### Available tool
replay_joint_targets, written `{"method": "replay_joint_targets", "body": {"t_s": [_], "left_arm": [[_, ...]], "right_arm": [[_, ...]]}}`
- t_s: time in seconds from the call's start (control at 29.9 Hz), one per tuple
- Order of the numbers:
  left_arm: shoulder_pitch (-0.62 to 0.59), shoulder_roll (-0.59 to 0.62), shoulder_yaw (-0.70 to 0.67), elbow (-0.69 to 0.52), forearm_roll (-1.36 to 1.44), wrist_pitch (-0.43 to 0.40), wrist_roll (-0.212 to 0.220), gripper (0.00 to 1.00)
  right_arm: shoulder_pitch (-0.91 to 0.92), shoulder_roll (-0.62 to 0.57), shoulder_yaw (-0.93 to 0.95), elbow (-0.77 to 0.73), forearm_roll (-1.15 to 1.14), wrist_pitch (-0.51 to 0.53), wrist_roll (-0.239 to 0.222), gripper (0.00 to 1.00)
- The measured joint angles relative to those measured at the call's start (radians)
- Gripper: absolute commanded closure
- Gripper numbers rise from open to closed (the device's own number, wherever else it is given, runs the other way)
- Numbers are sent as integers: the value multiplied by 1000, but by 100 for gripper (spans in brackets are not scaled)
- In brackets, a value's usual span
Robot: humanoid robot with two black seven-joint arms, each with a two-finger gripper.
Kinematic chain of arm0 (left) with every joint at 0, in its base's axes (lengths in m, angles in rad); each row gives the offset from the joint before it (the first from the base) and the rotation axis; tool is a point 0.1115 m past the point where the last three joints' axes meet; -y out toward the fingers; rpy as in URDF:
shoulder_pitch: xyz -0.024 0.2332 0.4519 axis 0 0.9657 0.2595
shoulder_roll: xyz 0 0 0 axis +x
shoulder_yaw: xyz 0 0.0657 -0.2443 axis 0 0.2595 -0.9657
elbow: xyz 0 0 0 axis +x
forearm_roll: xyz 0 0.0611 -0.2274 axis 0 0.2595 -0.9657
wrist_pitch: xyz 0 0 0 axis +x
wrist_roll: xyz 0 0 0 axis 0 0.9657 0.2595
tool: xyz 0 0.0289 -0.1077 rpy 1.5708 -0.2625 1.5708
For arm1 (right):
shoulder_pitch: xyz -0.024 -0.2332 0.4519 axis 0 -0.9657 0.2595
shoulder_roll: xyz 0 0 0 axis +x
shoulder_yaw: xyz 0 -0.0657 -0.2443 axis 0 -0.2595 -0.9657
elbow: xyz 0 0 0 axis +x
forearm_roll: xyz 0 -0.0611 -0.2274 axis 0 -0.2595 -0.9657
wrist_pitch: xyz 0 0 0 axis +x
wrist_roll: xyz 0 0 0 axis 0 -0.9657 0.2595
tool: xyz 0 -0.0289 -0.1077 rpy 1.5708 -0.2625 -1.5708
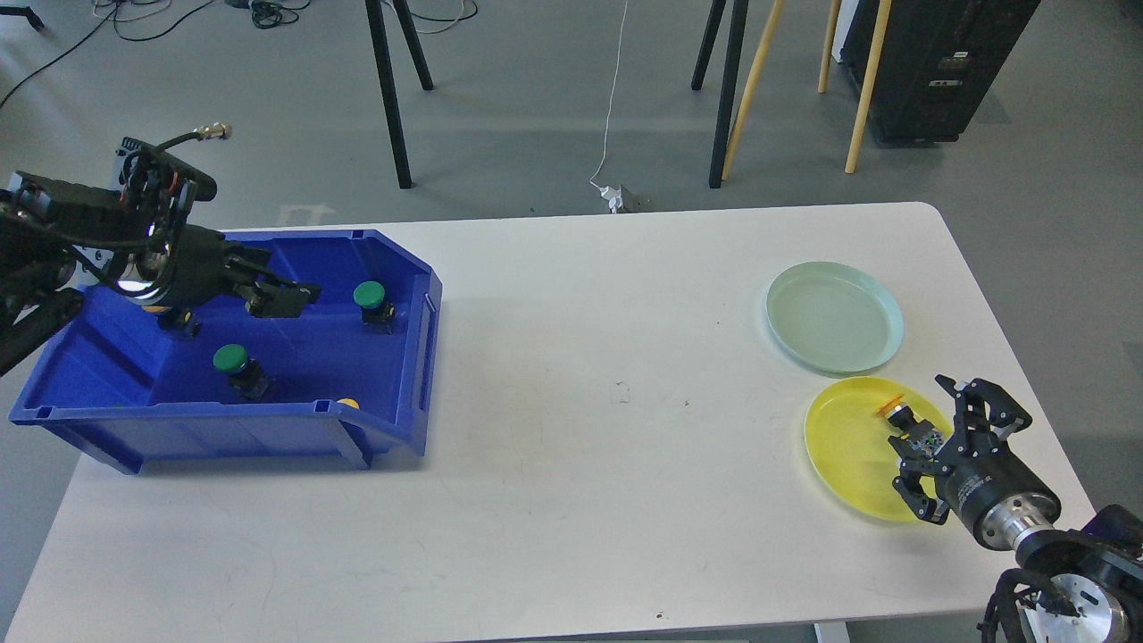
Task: Pass button and place on color plate
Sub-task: 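Lower the yellow button onto the yellow plate and open the right gripper, then reach into the blue bin and grasp a green button with the left gripper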
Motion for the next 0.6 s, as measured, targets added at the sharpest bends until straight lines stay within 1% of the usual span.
{"method": "replay_joint_targets", "body": {"t_s": [0.1,0.23,0.3,0.44,0.6], "left_arm": [[6,-8,61,50,-3,0,0,16],[8,-44,109,125,-6,0,0,16],[9,-66,120,166,-6,0,0,16],[29,-103,126,214,-18,0,0,16],[42,-120,128,248,-34,0,0,17]], "right_arm": [[18,4,116,12,18,61,-17,1],[127,7,198,14,31,125,-65,1],[195,5,199,9,32,139,-77,1],[307,-3,148,4,35,147,-81,1],[329,0,118,4,36,150,-80,1]]}}
